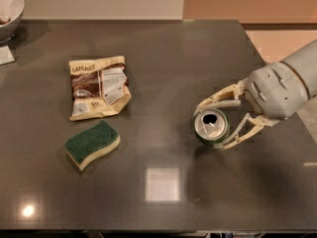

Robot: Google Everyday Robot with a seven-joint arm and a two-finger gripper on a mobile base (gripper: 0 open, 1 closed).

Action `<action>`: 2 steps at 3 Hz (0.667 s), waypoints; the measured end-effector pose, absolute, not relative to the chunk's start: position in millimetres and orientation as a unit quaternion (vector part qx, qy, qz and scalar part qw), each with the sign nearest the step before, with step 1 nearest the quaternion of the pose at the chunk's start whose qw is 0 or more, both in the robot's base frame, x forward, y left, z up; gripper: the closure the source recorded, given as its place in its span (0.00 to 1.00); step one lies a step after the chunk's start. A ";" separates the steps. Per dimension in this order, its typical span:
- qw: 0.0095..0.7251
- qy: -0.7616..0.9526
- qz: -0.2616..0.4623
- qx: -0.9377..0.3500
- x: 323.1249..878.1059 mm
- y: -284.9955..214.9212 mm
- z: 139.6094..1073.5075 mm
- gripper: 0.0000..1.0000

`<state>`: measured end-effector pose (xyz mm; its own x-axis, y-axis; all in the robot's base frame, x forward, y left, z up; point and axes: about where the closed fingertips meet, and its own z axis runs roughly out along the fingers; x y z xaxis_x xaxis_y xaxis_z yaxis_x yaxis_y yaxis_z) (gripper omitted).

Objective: Place green can upright

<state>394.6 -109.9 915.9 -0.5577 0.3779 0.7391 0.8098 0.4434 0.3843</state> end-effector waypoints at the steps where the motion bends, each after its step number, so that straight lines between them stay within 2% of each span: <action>1: 0.322 -0.768 -0.388 -0.395 404.8 -116.6 915.1 1.00; 2: 0.351 -0.736 -0.401 -0.417 416.1 -124.1 915.8 1.00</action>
Offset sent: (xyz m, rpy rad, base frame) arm 0.0253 -0.0289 0.0014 0.1687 0.2760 -0.1182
